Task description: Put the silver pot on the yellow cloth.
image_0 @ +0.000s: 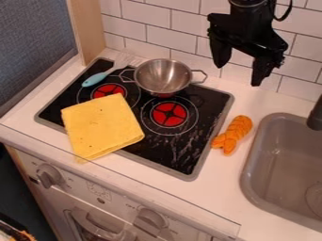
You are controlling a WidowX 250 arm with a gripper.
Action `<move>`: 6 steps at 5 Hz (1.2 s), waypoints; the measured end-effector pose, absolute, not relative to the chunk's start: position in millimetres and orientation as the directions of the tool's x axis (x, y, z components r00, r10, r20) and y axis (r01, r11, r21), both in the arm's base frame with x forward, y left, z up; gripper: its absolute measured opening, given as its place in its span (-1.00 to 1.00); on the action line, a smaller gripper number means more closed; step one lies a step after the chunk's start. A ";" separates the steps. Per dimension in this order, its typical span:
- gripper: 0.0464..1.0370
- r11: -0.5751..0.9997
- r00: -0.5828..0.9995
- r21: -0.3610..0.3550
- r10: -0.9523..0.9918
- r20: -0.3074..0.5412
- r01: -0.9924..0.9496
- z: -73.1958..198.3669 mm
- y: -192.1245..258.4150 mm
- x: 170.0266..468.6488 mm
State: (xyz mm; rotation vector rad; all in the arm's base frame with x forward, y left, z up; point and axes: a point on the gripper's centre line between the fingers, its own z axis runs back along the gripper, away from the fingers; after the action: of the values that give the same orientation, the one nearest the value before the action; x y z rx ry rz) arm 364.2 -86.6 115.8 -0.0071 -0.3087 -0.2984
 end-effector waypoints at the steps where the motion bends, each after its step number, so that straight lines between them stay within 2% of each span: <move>1: 0.93 0.956 0.921 0.039 -0.290 0.261 0.290 102.1 -84.4 359.3; 2: 0.93 0.951 0.927 0.074 -0.310 0.210 0.301 91.1 -68.8 331.0; 3: 0.93 0.950 0.925 0.084 -0.312 0.214 0.301 93.9 -53.7 323.6; 4: 0.93 0.937 0.909 0.112 -0.347 0.229 0.330 92.4 -37.7 329.0; 5: 0.93 0.924 0.889 0.155 -0.379 0.256 0.350 92.0 -25.5 346.3; 6: 0.93 0.887 0.866 0.256 -0.443 0.234 0.384 84.4 -12.7 362.2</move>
State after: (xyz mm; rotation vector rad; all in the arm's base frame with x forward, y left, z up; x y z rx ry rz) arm 362.2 -12.7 84.4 0.2044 -0.2929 -0.4364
